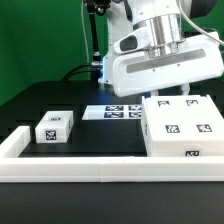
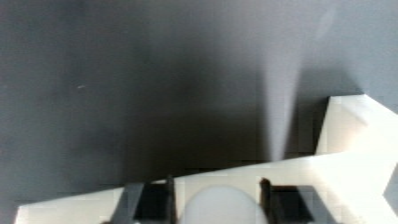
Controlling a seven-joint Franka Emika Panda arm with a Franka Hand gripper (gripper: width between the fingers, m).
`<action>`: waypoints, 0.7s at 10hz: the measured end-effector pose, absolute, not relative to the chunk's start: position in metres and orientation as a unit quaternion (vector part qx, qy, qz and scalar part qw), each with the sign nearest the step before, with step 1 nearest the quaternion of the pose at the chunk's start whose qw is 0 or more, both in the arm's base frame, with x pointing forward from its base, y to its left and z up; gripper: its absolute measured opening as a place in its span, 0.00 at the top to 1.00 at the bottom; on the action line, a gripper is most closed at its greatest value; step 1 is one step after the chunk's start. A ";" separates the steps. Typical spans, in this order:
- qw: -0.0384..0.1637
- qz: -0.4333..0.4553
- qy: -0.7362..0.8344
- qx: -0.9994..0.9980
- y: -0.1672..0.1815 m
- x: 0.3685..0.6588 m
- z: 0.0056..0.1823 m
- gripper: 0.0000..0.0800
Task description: Assemble cabinet
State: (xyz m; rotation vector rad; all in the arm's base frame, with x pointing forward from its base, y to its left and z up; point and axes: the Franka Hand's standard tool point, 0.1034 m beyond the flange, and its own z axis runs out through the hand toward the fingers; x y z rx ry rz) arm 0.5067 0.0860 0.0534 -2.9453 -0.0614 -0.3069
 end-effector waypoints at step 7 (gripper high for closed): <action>0.094 -0.044 -0.026 -0.994 0.080 0.509 0.083 0.73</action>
Offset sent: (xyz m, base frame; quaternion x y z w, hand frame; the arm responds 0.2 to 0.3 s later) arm 0.0024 -0.0136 0.0582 0.0160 -0.1122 0.0035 0.9936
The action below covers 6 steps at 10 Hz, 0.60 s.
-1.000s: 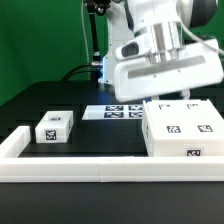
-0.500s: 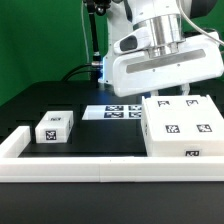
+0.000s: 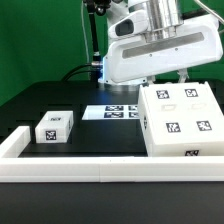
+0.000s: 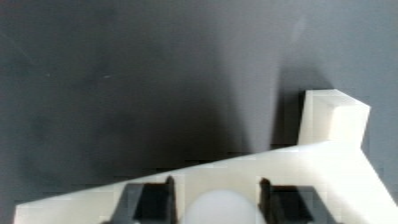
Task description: Assemble cabinet
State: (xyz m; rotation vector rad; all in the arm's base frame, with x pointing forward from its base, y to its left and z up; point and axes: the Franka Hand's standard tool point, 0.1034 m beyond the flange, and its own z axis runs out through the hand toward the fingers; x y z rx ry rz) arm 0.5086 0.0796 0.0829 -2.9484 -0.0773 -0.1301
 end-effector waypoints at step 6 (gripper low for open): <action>0.111 0.032 0.001 -0.993 0.071 0.532 0.116 0.73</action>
Offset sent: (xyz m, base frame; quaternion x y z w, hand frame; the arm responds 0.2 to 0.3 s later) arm 0.0288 -0.0167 0.0563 0.0011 -0.1168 0.0615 0.9913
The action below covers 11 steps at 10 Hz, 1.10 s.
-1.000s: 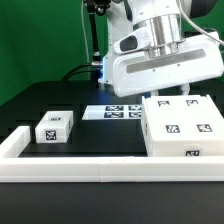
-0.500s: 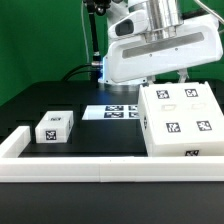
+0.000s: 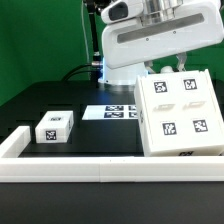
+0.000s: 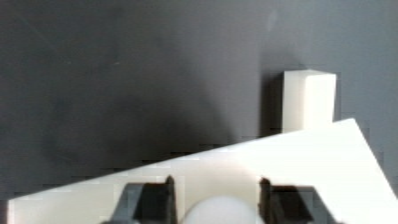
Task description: Assemble cabinet
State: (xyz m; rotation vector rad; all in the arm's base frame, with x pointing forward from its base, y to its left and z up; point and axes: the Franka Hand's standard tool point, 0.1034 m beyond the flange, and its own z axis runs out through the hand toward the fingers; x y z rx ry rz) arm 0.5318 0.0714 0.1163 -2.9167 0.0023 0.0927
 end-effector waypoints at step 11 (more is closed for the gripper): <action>0.143 0.104 0.023 -0.984 0.068 0.542 0.128 0.73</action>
Offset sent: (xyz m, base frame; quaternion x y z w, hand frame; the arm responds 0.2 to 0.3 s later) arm 0.0000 0.0000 0.0000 0.0000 0.0000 0.0000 1.0000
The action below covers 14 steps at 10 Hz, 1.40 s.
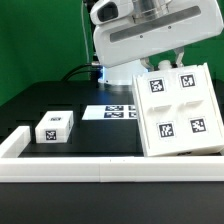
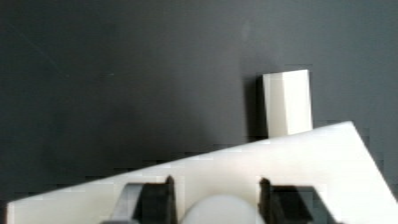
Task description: Assemble cabinet
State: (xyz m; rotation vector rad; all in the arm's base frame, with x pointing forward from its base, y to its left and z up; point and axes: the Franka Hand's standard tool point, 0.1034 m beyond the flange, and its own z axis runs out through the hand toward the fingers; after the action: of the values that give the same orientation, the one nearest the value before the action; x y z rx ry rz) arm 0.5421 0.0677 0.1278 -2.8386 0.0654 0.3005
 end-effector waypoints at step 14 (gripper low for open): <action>0.161 0.200 0.082 -0.963 0.078 0.581 0.145 0.72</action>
Offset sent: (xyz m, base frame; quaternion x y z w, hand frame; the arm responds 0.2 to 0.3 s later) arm 0.0252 0.0113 0.0081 -0.0249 -0.0763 0.0506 0.9955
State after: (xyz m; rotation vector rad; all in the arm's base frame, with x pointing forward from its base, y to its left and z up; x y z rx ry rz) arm 0.5810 0.0783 0.1448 -2.7503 0.2336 0.5719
